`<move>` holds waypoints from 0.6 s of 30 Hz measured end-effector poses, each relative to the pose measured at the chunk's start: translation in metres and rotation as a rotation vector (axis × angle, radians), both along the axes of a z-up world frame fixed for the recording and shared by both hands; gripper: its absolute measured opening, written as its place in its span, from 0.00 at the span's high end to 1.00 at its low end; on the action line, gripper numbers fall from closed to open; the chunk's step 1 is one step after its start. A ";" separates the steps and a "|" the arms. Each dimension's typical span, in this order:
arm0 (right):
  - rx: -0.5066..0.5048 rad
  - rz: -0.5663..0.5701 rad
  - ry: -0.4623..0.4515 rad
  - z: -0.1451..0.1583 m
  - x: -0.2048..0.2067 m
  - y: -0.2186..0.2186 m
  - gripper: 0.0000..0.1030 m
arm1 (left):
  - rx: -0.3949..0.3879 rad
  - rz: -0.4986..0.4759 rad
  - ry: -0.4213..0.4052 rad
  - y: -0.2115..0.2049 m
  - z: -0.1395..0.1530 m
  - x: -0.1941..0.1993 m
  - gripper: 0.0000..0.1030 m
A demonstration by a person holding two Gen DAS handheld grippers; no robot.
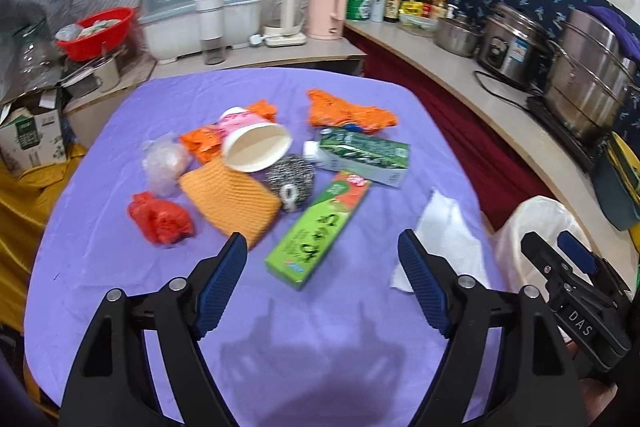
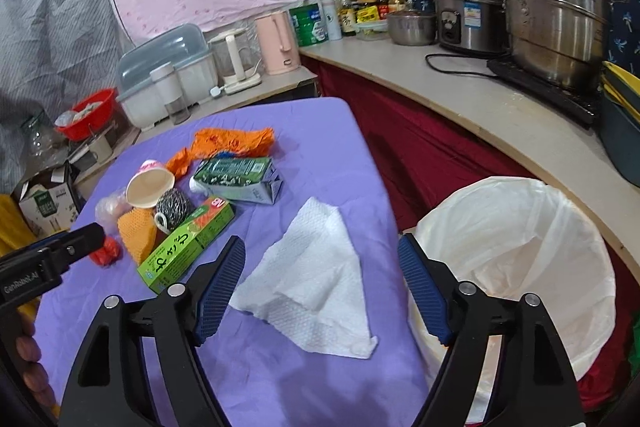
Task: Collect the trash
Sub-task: 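Return both tools to the table over the remaining paper towel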
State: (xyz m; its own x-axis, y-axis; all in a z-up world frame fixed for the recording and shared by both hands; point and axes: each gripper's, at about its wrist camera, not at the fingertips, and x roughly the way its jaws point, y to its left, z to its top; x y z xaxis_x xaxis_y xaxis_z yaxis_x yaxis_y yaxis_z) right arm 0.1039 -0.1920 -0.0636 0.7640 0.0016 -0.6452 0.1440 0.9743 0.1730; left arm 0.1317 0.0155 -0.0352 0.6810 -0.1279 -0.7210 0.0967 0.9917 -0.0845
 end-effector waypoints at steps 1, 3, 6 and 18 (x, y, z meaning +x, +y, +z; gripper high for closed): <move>-0.002 0.003 0.006 -0.003 0.003 0.003 0.25 | 0.000 0.012 0.004 0.006 -0.002 0.000 0.26; -0.006 0.010 0.027 -0.011 0.008 0.009 0.24 | 0.003 0.034 0.016 0.017 -0.008 0.001 0.25; -0.007 0.014 0.054 -0.023 0.017 0.014 0.22 | 0.010 0.060 0.030 0.030 -0.015 0.002 0.21; -0.011 0.004 0.160 -0.068 0.046 0.021 0.21 | 0.003 0.089 0.076 0.057 -0.038 0.011 0.15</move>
State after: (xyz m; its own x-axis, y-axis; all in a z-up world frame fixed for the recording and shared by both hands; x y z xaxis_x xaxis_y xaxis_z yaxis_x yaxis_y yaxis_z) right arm 0.1501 -0.1707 -0.1315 0.6517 -0.0032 -0.7585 0.1650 0.9766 0.1376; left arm 0.1424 0.0725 -0.0728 0.6326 -0.0670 -0.7716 0.0017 0.9964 -0.0851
